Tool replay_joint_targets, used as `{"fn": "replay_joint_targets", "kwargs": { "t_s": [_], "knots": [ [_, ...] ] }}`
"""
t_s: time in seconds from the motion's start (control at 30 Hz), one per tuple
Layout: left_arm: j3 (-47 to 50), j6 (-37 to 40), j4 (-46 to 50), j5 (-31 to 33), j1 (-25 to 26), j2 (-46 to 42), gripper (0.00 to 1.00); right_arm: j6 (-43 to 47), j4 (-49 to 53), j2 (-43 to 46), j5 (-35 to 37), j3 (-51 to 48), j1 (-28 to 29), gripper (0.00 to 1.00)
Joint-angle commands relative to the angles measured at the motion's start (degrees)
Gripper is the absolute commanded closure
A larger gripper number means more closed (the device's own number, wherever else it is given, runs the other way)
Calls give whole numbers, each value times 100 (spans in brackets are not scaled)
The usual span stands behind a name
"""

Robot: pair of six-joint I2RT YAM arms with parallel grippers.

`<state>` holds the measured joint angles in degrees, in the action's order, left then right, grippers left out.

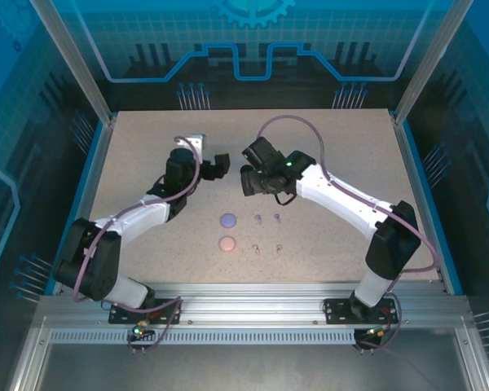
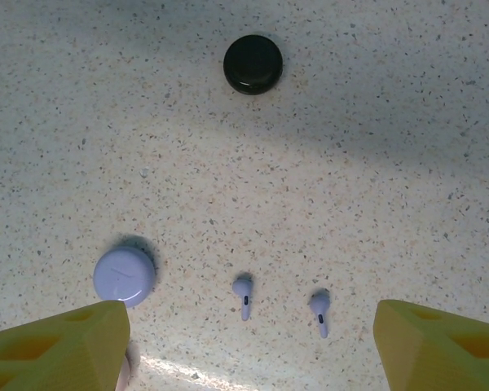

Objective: Insert the wireless bluetooth earbuds into the charging case

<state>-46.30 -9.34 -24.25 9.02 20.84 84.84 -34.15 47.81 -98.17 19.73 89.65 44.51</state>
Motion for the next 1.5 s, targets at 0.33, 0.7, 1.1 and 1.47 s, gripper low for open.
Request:
{"fn": "replay_joint_targets", "kwargs": {
  "t_s": [0.33, 0.7, 1.1, 1.47],
  "knots": [
    [582, 1123, -1549, 1042, 711, -80, 1, -353, 746, -1099, 263, 1191, 556, 20],
    [519, 288, -445, 908, 711, -881, 1, -704, 398, -807, 36, 506, 724, 20],
    [303, -468, 442, 1141, 676, -1432, 1, -1133, 429, -850, -354, -199, 865, 21],
    [332, -1066, 1186, 1286, 294, -1695, 1, -1594, 280, -1531, -730, 157, 1080, 20]
  ]
}}
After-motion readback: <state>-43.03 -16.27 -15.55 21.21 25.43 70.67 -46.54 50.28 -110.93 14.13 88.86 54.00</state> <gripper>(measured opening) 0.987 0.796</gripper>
